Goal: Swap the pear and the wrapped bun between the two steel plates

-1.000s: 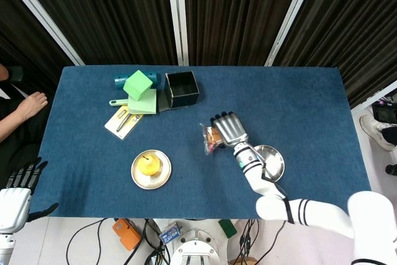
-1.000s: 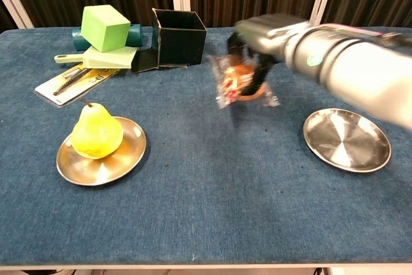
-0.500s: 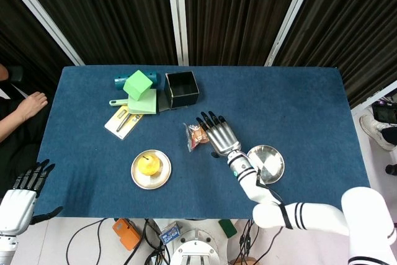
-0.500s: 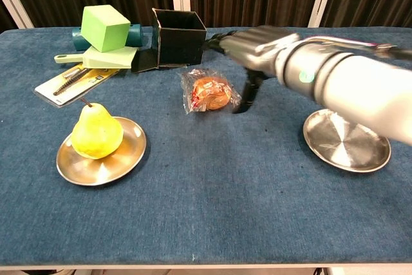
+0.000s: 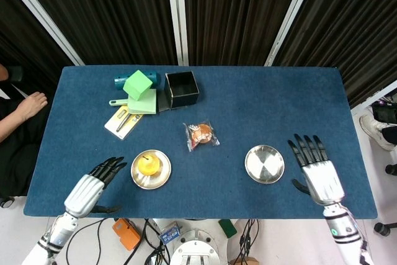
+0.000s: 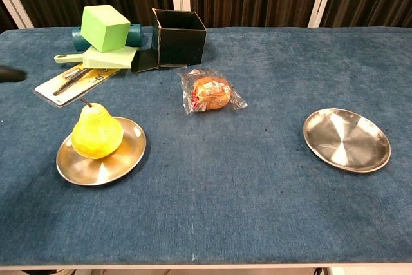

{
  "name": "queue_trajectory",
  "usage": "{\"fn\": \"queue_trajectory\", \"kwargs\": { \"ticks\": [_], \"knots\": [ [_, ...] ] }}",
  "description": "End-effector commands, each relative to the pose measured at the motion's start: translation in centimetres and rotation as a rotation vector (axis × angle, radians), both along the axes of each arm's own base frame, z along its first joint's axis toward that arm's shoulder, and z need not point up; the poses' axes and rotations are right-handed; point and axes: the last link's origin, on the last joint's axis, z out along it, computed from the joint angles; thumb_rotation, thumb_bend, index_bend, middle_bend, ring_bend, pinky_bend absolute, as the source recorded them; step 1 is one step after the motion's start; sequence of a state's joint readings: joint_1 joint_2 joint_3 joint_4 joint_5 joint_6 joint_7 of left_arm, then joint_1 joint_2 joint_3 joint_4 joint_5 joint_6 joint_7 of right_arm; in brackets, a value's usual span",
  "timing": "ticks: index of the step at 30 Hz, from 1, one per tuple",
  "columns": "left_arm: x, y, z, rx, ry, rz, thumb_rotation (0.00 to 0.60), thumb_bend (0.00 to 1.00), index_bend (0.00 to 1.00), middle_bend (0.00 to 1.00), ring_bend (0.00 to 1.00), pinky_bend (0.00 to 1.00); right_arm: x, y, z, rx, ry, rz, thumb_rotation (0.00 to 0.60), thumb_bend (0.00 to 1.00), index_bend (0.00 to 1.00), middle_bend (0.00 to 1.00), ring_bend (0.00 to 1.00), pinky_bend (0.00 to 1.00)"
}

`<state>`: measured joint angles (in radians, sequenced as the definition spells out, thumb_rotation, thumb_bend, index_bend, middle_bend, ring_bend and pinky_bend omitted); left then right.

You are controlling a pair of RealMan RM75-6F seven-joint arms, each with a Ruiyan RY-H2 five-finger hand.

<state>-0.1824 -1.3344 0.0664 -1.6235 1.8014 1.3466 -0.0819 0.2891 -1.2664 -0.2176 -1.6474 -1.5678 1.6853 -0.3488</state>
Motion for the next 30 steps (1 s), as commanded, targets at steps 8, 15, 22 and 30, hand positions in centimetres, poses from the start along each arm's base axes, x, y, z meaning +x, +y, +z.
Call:
{"fn": "queue_trajectory", "kwargs": {
  "ticks": [8, 15, 22, 30],
  "knots": [
    [5.5, 5.4, -6.1, 0.01, 0.009, 0.085, 0.6, 0.06, 0.06, 0.01, 0.02, 0.19, -4.4, 4.4, 3.8, 0.003, -0.03, -0.044, 0.577, 0.24, 0.0, 0.0, 0.0, 0.0],
    [6.1, 6.3, -8.2, 0.015, 0.085, 0.103, 0.6, 0.06, 0.06, 0.01, 0.02, 0.2, -4.4, 3.9, 3.7, 0.027, -0.022, -0.055, 0.577, 0.24, 0.0, 0.0, 0.0, 0.0],
    [5.6, 6.2, -8.5, 0.067, 0.158, 0.104, 0.6, 0.08, 0.21, 0.11, 0.14, 0.38, -4.5, 3.8, 4.0, 0.031, -0.029, -0.061, 0.577, 0.24, 0.0, 0.0, 0.0, 0.0],
    [5.6, 6.7, -9.3, 0.089, 0.238, 0.068, 0.6, 0.11, 0.33, 0.26, 0.28, 0.47, -4.4, 3.9, 4.1, 0.051, -0.042, -0.058, 0.577, 0.24, 0.0, 0.0, 0.0, 0.0]
  ]
}}
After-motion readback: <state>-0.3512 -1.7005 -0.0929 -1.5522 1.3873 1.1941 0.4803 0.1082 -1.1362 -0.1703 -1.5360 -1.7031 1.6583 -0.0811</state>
